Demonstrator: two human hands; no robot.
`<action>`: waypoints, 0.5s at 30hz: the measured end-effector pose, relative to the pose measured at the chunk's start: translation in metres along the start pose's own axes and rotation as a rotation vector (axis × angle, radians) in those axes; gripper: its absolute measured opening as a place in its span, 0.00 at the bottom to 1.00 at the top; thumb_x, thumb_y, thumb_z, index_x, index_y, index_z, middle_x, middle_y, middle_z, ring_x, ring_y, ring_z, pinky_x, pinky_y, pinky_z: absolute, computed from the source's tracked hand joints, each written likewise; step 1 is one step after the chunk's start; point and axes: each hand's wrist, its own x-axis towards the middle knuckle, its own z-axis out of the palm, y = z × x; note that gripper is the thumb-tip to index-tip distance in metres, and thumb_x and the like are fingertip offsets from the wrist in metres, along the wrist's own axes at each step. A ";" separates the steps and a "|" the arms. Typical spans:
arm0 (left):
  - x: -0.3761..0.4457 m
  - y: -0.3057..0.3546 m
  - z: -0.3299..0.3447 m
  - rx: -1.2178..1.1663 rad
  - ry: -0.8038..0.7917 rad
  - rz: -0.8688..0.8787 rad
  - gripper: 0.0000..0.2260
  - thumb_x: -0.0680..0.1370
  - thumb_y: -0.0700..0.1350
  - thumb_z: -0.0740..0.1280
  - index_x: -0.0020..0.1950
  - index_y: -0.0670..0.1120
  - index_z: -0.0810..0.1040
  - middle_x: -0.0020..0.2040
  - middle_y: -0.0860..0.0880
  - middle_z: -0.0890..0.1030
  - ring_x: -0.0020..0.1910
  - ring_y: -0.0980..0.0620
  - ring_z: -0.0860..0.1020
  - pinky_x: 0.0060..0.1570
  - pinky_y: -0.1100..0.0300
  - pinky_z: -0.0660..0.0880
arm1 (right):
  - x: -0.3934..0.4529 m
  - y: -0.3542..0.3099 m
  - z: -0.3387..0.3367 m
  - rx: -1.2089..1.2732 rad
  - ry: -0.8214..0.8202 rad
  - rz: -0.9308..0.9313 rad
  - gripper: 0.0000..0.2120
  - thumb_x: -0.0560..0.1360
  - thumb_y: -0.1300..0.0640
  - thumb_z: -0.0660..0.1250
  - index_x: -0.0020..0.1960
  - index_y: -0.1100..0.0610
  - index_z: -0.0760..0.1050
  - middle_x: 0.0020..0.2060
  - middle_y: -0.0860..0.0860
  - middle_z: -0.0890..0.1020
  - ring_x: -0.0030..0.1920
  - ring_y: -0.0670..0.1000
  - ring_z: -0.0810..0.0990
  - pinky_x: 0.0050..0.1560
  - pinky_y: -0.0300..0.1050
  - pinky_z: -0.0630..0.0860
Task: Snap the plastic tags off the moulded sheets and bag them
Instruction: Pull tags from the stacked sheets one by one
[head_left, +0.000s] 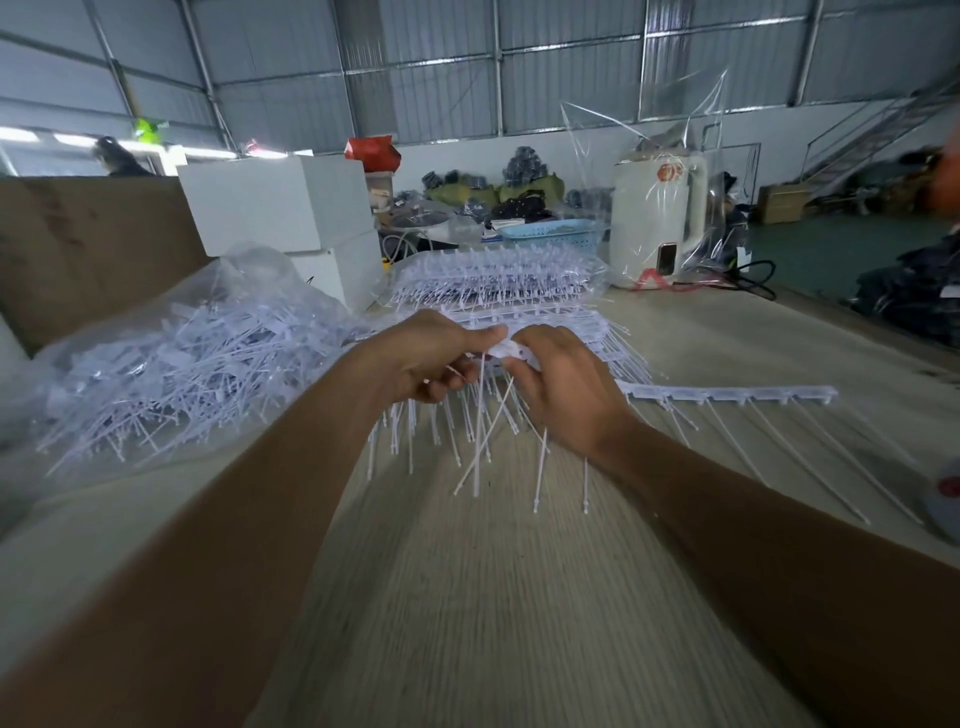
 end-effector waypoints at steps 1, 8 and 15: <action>0.000 0.000 0.003 0.010 -0.008 -0.003 0.15 0.75 0.54 0.75 0.50 0.42 0.81 0.31 0.48 0.78 0.27 0.53 0.72 0.24 0.65 0.64 | 0.000 0.000 -0.001 0.007 0.004 0.003 0.12 0.82 0.55 0.64 0.62 0.60 0.76 0.53 0.57 0.81 0.54 0.59 0.76 0.50 0.52 0.72; -0.007 0.007 -0.001 0.005 0.043 0.182 0.14 0.75 0.37 0.75 0.57 0.35 0.76 0.36 0.40 0.85 0.28 0.50 0.80 0.26 0.63 0.74 | 0.002 0.001 0.000 0.107 -0.065 0.062 0.13 0.83 0.50 0.62 0.63 0.56 0.75 0.53 0.55 0.81 0.54 0.57 0.77 0.52 0.57 0.75; -0.013 0.026 -0.015 0.096 0.147 0.354 0.06 0.77 0.45 0.74 0.47 0.44 0.80 0.30 0.46 0.82 0.26 0.53 0.76 0.25 0.63 0.70 | 0.006 0.014 -0.001 0.248 -0.017 0.283 0.13 0.84 0.44 0.59 0.62 0.51 0.73 0.43 0.49 0.79 0.43 0.54 0.79 0.41 0.47 0.72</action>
